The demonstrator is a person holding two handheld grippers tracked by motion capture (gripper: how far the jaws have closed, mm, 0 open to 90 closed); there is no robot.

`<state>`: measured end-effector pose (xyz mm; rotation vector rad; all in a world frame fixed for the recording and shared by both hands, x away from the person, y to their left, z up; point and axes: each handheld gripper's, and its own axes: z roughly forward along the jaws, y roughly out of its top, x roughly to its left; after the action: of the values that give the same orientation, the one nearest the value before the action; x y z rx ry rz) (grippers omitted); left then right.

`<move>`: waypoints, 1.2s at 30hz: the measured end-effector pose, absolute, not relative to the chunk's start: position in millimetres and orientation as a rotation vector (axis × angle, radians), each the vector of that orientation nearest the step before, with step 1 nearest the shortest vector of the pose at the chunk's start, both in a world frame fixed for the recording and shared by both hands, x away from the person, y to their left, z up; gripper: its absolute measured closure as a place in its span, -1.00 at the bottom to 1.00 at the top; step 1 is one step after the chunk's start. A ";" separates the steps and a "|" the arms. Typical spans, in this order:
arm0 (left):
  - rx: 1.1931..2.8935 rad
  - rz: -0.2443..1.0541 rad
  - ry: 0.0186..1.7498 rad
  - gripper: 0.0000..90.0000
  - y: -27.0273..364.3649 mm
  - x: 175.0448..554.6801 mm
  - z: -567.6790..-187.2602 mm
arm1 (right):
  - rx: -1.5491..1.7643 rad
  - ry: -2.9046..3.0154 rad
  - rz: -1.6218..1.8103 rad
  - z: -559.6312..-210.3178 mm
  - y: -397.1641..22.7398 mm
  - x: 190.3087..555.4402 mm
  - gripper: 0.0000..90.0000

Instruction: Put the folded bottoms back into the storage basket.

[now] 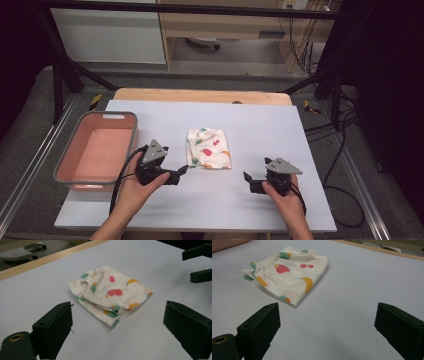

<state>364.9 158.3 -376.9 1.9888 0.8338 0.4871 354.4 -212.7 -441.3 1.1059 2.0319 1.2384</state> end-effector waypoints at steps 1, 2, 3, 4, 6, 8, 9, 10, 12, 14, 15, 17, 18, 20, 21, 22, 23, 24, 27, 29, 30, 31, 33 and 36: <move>1.995 0.489 0.830 -0.81 155.8 366.1 -377.8 | 1.113 2.029 1.239 -441.4 -212.7 354.4 -0.85; 1.995 0.487 0.829 -0.81 154.3 366.5 -378.4 | 1.117 2.030 1.238 -442.0 -212.3 354.9 -0.85; 1.997 0.484 0.826 -0.81 152.4 367.4 -379.8 | 1.114 2.032 1.236 -442.3 -212.1 355.4 -0.85; 1.999 0.481 0.828 -0.81 151.2 368.0 -380.7 | 1.117 2.032 1.230 -442.3 -211.4 355.8 -0.85; 2.009 0.476 0.829 -0.81 148.4 369.5 -382.9 | 1.119 2.028 1.237 -441.7 -211.0 355.8 -0.85; 2.010 0.476 0.829 -0.81 146.2 371.4 -384.6 | 1.119 2.029 1.239 -441.8 -210.7 355.5 -0.85; 2.010 0.476 0.829 -0.81 146.2 371.4 -384.6 | 1.119 2.032 1.237 -442.1 -210.5 355.5 -0.85; 2.017 0.481 0.829 -0.81 144.2 373.8 -386.6 | 1.113 2.032 1.235 -442.8 -210.3 356.0 -0.85; 2.036 0.491 0.830 -0.81 142.2 377.2 -390.3 | 1.114 2.044 1.235 -443.1 -209.4 355.9 -0.85; 2.055 0.492 0.834 -0.81 140.4 381.3 -396.0 | 1.099 2.051 1.237 -443.1 -209.0 355.9 -0.85; 2.066 0.488 0.837 -0.81 139.4 384.1 -399.7 | 1.101 2.052 1.236 -443.2 -209.0 355.6 -0.85; 2.083 0.487 0.840 -0.81 137.8 388.8 -405.6 | 1.102 2.052 1.231 -443.4 -209.0 355.2 -0.85; 2.089 0.484 0.843 -0.80 137.2 390.5 -407.7 | 1.105 2.052 1.231 -443.3 -209.0 355.0 -0.85; 2.096 0.479 0.846 -0.80 135.8 394.5 -413.7 | 1.111 2.053 1.231 -443.4 -208.8 354.8 -0.85; 2.103 0.477 0.847 -0.80 135.3 396.3 -416.5 | 1.110 2.056 1.231 -443.7 -208.7 354.9 -0.85; 2.113 0.475 0.849 -0.80 134.8 398.0 -419.1 | 1.109 2.058 1.228 -443.9 -208.5 354.9 -0.85; 2.113 0.475 0.849 -0.78 134.8 398.0 -419.1 | 1.110 2.060 1.225 -444.2 -208.0 354.9 -0.85; 2.126 0.467 0.844 -0.77 133.4 400.5 -423.8 | 1.110 2.063 1.223 -444.4 -207.3 354.7 -0.85; 2.144 0.469 0.836 -0.77 130.1 403.1 -428.8 | 1.106 2.069 1.216 -444.9 -206.3 354.4 -0.85; 2.149 0.465 0.835 -0.77 128.6 404.0 -430.8 | 1.105 2.072 1.212 -445.1 -205.4 354.0 -0.85; 2.153 0.466 0.835 -0.77 128.3 404.2 -431.5 | 1.104 2.075 1.212 -445.1 -205.0 353.8 -0.85; 2.157 0.464 0.837 -0.77 128.0 404.5 -432.5 | 1.101 2.076 1.211 -445.2 -204.9 353.8 -0.85; 2.164 0.469 0.845 -0.77 127.5 405.1 -434.4 | 1.100 2.078 1.211 -445.3 -204.7 353.6 -0.85; 2.172 0.467 0.847 -0.76 127.3 406.0 -437.7 | 1.106 2.083 1.209 -445.7 -204.1 353.4 -0.85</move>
<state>406.0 127.3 -437.7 2.1716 0.8472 0.4672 353.4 -204.1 -445.7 1.1063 2.0828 1.2093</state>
